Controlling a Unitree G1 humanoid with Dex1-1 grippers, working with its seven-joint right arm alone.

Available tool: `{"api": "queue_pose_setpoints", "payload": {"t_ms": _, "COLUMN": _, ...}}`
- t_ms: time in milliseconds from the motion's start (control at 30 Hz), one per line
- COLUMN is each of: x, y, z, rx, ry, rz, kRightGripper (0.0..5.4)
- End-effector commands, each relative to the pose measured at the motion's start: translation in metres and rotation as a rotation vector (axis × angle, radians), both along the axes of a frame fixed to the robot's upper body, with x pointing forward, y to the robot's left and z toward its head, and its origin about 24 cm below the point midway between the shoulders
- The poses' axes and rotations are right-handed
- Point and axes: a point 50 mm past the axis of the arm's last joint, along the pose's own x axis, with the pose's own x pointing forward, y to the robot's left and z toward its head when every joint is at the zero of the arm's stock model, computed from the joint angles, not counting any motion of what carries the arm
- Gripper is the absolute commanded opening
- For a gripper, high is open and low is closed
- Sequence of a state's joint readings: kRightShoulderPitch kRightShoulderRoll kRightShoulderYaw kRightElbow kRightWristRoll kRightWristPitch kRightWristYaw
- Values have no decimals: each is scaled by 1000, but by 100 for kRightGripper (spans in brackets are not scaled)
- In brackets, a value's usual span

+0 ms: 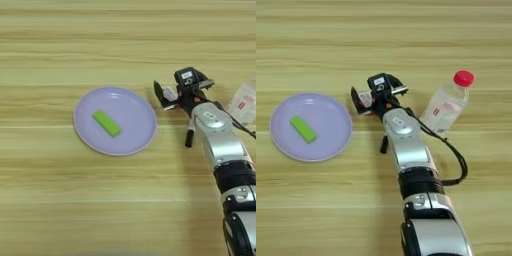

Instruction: Move the objects on the table

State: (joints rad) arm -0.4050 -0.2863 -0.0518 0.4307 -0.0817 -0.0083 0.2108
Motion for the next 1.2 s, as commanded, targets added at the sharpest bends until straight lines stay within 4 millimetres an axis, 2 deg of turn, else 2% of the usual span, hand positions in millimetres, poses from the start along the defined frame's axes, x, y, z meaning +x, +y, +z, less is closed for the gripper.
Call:
{"api": "queue_pose_setpoints", "payload": {"t_ms": 33, "x": -8, "y": 32, "z": 43, "rx": 17, "ry": -164, "rz": 147, "kRightGripper": 538}}
{"api": "queue_pose_setpoints", "payload": {"t_ms": 200, "x": -31, "y": 68, "z": 39, "rx": 37, "ry": -107, "rz": 311, "kRightGripper": 538}}
{"api": "queue_pose_setpoints", "payload": {"t_ms": 400, "x": -46, "y": 93, "z": 21, "rx": 21, "ry": 26, "rz": 434, "kRightGripper": 538}}
{"api": "queue_pose_setpoints", "payload": {"t_ms": 733, "x": -49, "y": 106, "z": -3, "rx": -14, "ry": 147, "rz": 489, "kRightGripper": 538}}
{"api": "queue_pose_setpoints", "payload": {"t_ms": 1067, "x": -44, "y": 104, "z": -18, "rx": -67, "ry": 227, "rz": 482, "kRightGripper": 538}}
{"api": "queue_pose_setpoints", "payload": {"t_ms": 1200, "x": -43, "y": 103, "z": -23, "rx": -85, "ry": 251, "rz": 487, "kRightGripper": 488}}
